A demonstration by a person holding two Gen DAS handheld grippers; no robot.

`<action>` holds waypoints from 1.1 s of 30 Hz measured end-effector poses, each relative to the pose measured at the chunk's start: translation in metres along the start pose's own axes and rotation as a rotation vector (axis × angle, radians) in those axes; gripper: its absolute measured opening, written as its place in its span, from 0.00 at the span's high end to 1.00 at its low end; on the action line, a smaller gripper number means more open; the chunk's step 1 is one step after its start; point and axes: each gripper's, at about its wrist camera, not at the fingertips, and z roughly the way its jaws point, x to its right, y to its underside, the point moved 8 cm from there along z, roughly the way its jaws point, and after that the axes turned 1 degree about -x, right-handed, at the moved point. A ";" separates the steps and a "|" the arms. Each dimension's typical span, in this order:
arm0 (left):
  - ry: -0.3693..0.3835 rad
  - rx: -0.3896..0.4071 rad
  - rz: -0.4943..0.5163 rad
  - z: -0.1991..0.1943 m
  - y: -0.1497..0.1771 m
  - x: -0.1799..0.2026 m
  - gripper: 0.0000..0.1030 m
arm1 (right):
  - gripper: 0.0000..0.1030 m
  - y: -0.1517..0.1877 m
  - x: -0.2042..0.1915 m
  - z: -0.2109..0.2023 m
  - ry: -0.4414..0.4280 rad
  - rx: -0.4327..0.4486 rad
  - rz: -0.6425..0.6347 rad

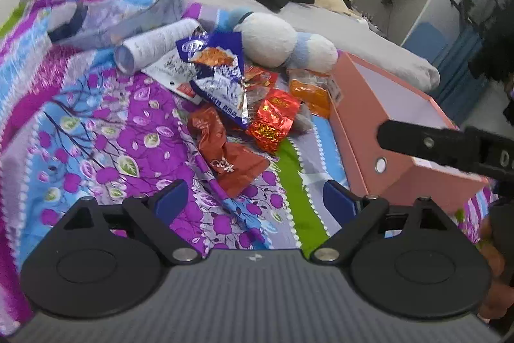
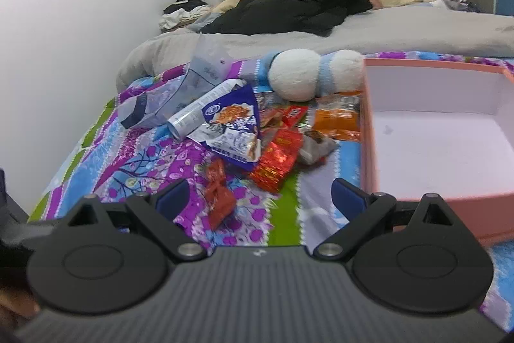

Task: Organize snacks
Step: 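Grasp the brown wrapper with the left tool while the right tool grasps the red tea packet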

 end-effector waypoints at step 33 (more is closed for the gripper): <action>0.048 -0.043 0.145 0.105 0.011 -0.028 0.60 | 0.31 0.010 0.016 0.214 0.121 -0.279 0.073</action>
